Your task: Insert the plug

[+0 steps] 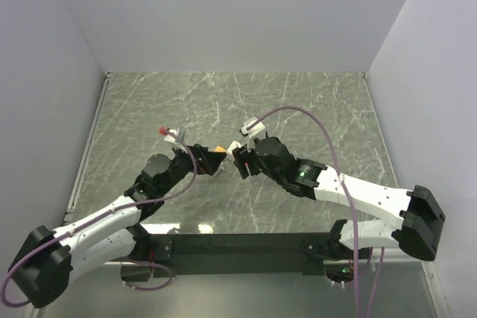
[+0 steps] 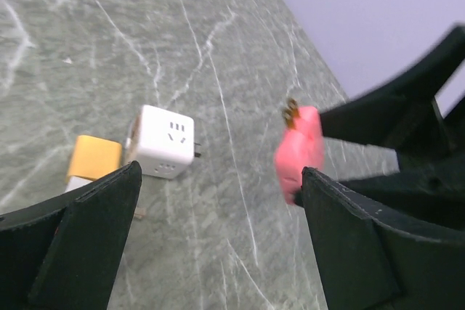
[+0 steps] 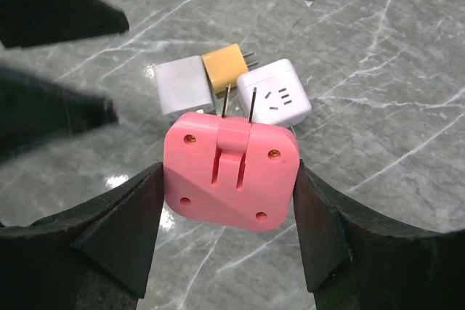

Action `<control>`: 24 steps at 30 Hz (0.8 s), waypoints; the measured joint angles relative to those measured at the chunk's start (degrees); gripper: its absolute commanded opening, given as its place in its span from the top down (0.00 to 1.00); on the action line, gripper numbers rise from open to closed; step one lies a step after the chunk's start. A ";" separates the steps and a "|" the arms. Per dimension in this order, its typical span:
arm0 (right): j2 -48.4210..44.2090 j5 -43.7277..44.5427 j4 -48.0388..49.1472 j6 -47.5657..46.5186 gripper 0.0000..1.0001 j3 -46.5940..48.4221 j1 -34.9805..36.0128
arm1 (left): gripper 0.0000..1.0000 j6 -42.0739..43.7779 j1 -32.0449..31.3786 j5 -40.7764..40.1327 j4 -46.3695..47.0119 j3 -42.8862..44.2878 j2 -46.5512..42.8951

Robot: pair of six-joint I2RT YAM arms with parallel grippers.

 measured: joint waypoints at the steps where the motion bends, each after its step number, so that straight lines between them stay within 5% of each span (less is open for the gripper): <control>1: -0.85 -0.13 -0.31 -0.04 0.90 -0.48 0.24 | 0.02 -0.50 0.81 0.09 -0.24 -0.33 -0.83; 24: -3.43 -2.05 0.50 -0.22 0.93 -1.95 2.64 | 0.07 -6.60 2.10 12.94 9.29 -0.57 6.82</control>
